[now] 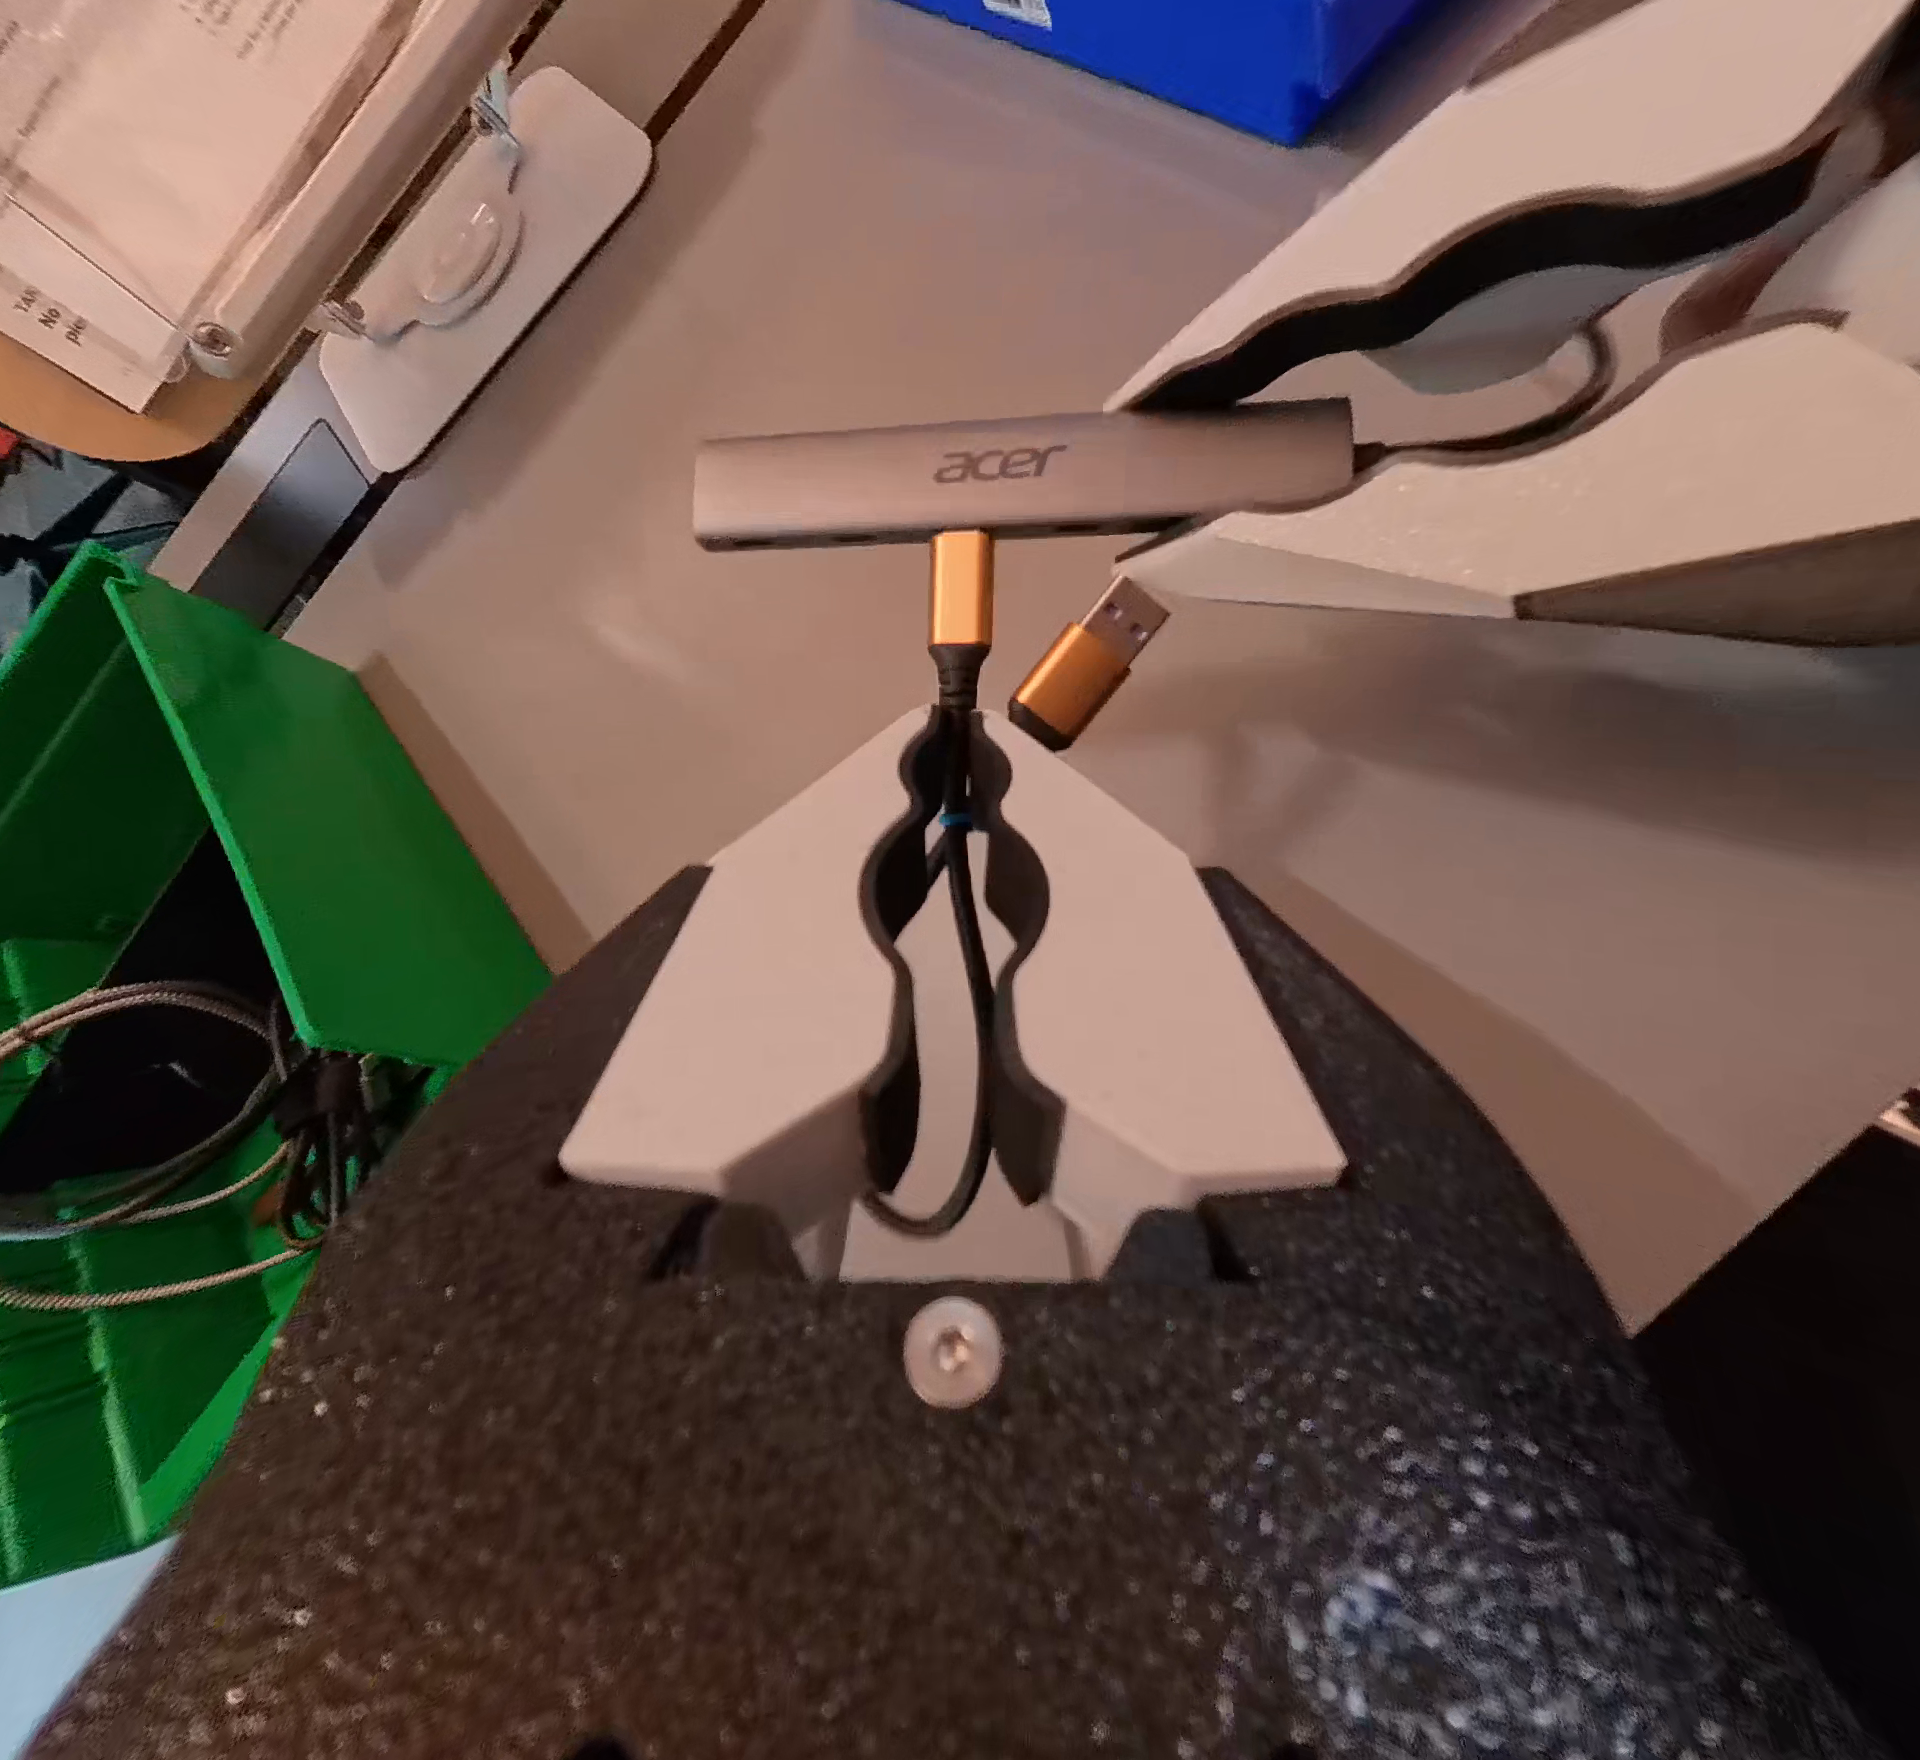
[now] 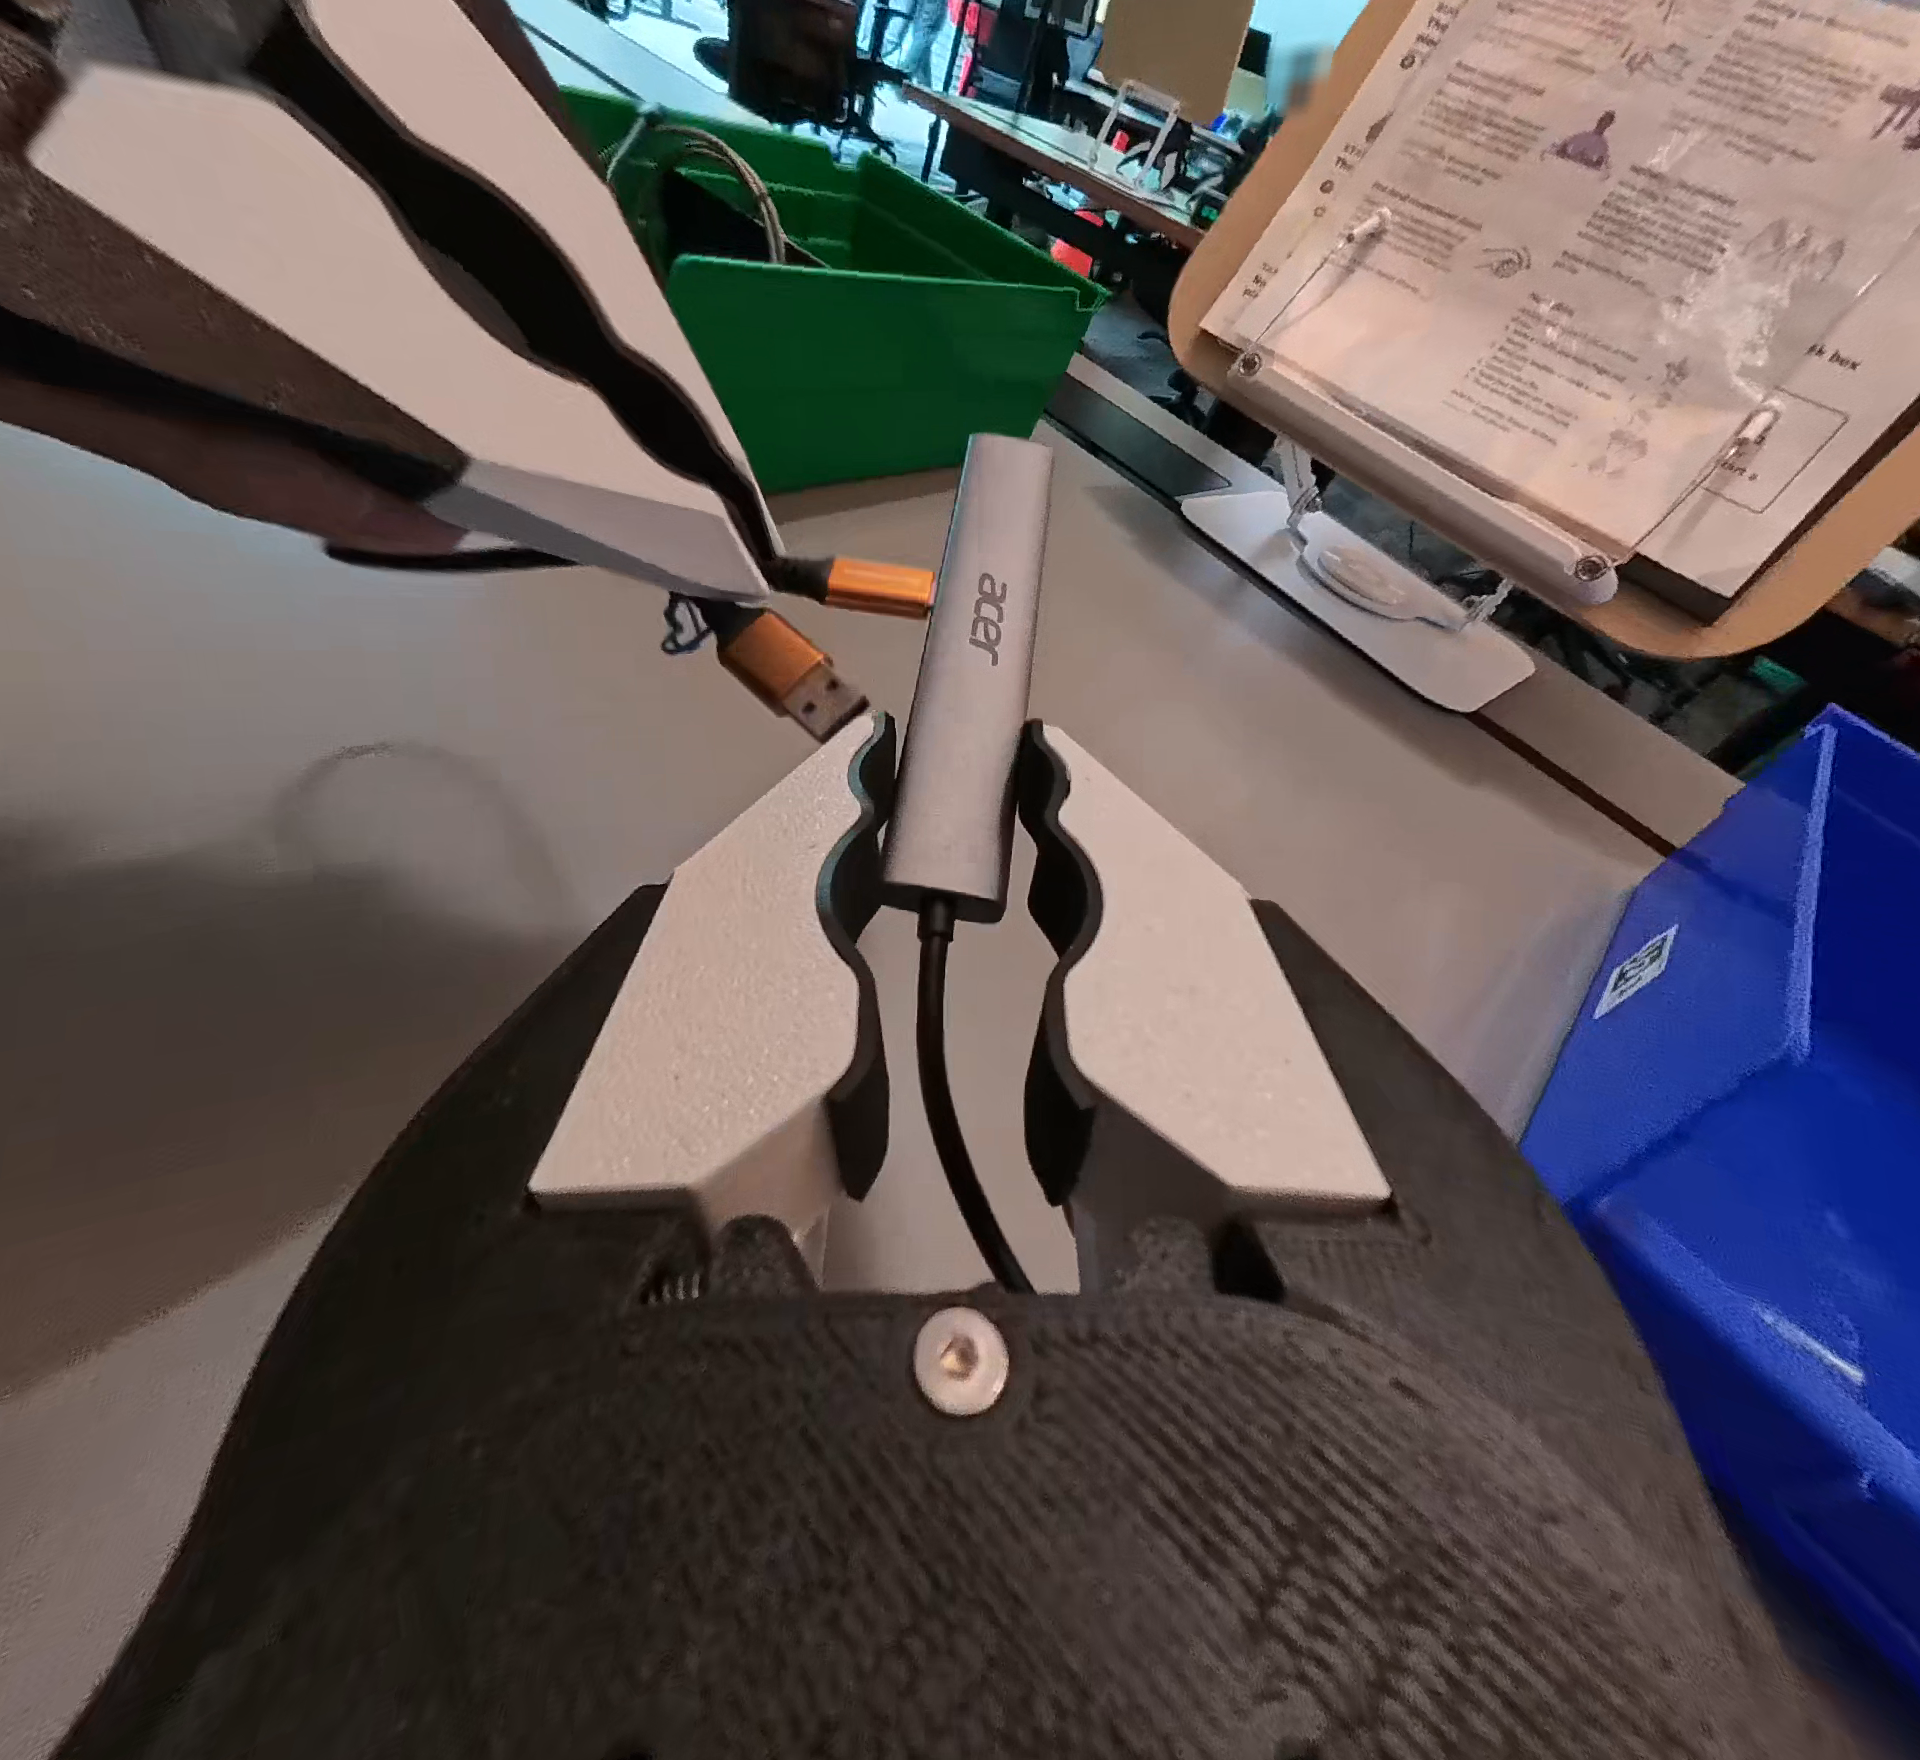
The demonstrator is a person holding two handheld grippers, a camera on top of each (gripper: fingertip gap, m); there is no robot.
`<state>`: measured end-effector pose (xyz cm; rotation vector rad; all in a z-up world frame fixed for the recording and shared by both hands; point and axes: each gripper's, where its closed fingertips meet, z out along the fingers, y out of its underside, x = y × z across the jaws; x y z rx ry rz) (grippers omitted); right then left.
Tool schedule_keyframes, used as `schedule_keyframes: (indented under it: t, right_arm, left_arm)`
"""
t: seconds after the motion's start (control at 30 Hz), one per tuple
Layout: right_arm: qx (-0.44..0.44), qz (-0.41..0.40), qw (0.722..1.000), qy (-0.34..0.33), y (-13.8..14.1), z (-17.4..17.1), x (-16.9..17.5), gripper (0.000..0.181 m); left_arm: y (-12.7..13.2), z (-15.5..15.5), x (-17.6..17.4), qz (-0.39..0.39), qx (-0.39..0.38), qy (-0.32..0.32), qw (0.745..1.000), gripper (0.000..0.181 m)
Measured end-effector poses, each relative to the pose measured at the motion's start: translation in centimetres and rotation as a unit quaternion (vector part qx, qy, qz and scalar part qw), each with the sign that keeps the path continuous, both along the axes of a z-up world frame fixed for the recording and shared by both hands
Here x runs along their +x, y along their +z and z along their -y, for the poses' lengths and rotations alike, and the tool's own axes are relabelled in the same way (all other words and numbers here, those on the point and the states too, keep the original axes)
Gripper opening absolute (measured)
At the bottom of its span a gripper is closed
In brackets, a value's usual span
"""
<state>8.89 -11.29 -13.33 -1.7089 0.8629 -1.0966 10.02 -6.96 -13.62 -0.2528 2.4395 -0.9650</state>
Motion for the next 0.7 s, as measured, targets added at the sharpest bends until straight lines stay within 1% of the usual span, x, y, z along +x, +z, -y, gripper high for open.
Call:
schedule_keyframes:
  t: [0.07, 0.17, 0.27, 0.4, 0.43, 0.5, 0.53, 0.6, 0.67, 0.7]
  right_arm:
    - [-0.003, -0.011, 1.000, 0.000, -0.3, 0.1, 0.0, 0.023]
    - [0.035, -0.010, 0.999, 0.011, -0.3, 0.3, 0.0, 0.023]
    - [0.048, 0.001, 0.999, 0.006, 0.2, 0.5, 0.1, 0.022]
    - [0.097, -0.004, 0.995, 0.015, 0.6, 0.5, 0.1, 0.022]
    - [0.104, -0.002, 0.994, 0.017, 0.7, 0.6, 0.1, 0.022]
    - [0.106, 0.001, 0.994, 0.007, 0.7, 1.3, 0.1, 0.022]
    - [0.109, 0.002, 0.994, 0.006, 0.8, 1.7, 0.1, 0.021]
    - [0.122, 0.009, 0.992, 0.007, 0.9, 2.3, 0.1, 0.021]
    - [0.121, 0.020, 0.992, 0.037, 1.3, 1.8, -0.3, 0.021]
    - [0.120, 0.029, 0.991, 0.053, 1.6, 1.4, -0.6, 0.021]
  left_arm:
    - [-0.1, 0.0, 0.0, -0.001, -0.002, -0.001, 1.000, 0.000]
    - [0.9, 0.3, -0.2, -0.008, -0.038, -0.009, 0.999, 0.000]
    - [0.7, 0.3, -0.2, -0.024, -0.041, -0.019, 0.999, 0.000]
    - [0.7, 0.4, -0.5, -0.057, -0.106, -0.032, 0.992, 0.001]
    - [0.9, 0.4, -0.6, -0.065, -0.123, -0.034, 0.990, 0.006]
    - [1.6, 0.0, -0.7, -0.074, -0.157, -0.036, 0.984, 0.023]
    - [2.1, -0.5, -0.5, -0.073, -0.171, -0.027, 0.982, 0.027]
    - [3.3, -2.8, 1.2, -0.057, -0.195, 0.013, 0.979, 0.033]
    - [4.6, -5.6, 3.3, -0.045, -0.218, 0.057, 0.973, 0.035]
    - [5.2, -6.4, 3.8, -0.059, -0.240, 0.066, 0.967, 0.035]
